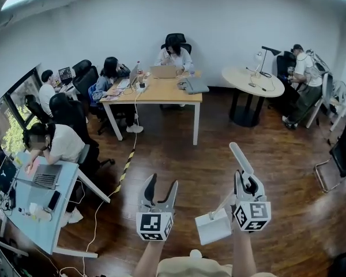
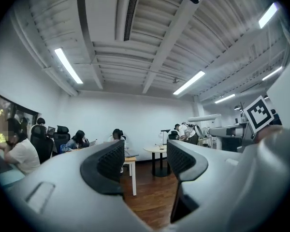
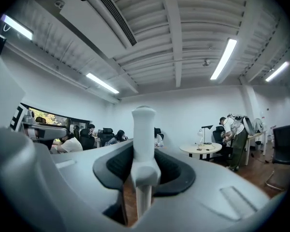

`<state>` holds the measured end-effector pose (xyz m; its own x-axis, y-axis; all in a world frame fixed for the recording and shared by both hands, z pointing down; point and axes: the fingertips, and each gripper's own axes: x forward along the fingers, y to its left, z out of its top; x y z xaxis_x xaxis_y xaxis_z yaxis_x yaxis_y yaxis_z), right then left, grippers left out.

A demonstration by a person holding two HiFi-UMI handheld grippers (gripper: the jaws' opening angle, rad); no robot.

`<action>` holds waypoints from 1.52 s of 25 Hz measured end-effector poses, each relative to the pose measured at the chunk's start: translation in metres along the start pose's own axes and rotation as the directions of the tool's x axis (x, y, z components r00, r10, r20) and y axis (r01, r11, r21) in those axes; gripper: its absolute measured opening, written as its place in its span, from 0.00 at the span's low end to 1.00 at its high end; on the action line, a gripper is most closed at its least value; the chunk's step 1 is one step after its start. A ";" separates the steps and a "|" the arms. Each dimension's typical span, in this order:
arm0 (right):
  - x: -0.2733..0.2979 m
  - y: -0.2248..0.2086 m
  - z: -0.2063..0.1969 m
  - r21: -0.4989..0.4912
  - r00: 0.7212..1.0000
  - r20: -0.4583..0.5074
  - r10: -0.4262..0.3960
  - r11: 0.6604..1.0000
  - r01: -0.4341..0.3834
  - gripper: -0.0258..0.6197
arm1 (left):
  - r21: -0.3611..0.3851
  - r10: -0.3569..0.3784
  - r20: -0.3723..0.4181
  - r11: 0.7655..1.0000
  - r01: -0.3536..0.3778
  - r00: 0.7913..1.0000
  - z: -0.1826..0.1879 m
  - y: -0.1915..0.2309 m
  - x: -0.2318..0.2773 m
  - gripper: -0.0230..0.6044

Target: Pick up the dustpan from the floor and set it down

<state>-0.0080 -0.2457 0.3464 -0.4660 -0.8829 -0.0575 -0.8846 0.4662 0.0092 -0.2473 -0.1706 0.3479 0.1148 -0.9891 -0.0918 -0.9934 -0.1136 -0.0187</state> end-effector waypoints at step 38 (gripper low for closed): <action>-0.001 0.049 -0.011 0.030 0.997 -0.070 0.036 0.999 -0.034 0.19 | 0.016 0.008 -0.014 1.000 -0.008 1.000 0.012 0.015 -0.024 0.41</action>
<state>-0.0517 -0.2227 0.3581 -0.4981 -0.8670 0.0132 -0.8671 0.4978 -0.0185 -0.2646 -0.1469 0.3382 0.1070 -0.9912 -0.0775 -0.9939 -0.1046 -0.0340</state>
